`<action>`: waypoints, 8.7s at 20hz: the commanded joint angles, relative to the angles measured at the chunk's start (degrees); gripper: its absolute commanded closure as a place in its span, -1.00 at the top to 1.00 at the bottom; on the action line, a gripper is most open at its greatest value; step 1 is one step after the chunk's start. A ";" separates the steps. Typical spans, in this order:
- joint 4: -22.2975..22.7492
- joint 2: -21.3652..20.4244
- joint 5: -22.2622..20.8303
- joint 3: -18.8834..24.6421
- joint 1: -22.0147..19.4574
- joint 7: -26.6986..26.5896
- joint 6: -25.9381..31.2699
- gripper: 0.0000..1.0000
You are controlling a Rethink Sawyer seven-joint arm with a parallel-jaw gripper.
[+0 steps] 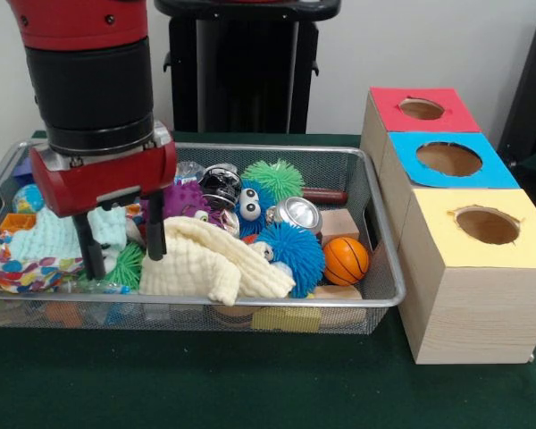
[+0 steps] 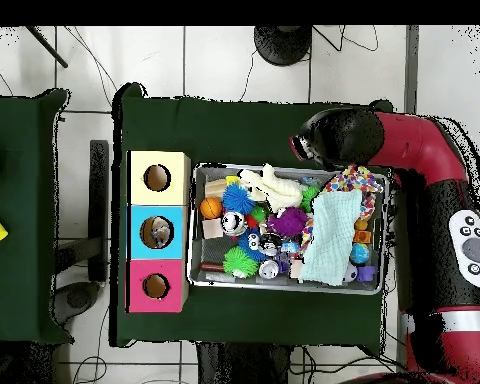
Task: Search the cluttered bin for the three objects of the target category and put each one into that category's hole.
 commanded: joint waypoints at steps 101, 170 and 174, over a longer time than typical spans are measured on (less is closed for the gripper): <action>6.16 7.38 -9.44 -1.88 -2.82 -12.35 0.60 1.00; 8.09 3.79 -15.16 -9.03 0.64 -10.05 3.22 1.00; 8.46 4.32 -14.91 -9.37 0.93 -8.66 1.90 1.00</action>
